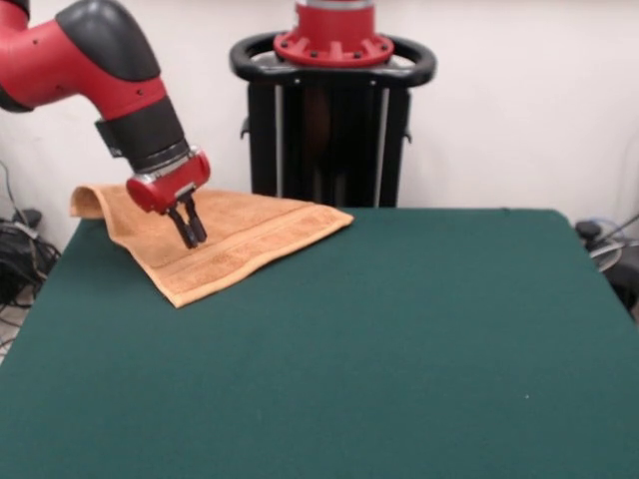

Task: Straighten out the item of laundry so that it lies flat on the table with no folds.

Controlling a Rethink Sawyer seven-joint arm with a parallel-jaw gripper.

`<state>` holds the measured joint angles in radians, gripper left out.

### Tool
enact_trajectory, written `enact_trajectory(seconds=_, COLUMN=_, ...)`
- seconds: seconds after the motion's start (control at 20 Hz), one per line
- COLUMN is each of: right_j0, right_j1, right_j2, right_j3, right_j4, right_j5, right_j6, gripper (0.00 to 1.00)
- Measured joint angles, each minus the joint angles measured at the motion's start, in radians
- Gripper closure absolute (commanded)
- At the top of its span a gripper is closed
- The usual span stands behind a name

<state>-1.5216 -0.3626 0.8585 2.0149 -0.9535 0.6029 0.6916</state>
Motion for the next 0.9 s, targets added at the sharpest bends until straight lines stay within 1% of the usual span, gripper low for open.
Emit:
enact_trajectory(seconds=0.4, right_j0=0.023, right_j1=0.009, right_j2=-0.015, right_j3=-0.013, right_j4=0.000, right_j5=-0.031, right_j6=0.000, gripper=1.00)
enact_trajectory(seconds=0.9, right_j0=0.104, right_j1=0.007, right_j2=-0.105, right_j3=-0.081, right_j4=0.000, right_j5=-0.031, right_j6=0.000, gripper=1.00)
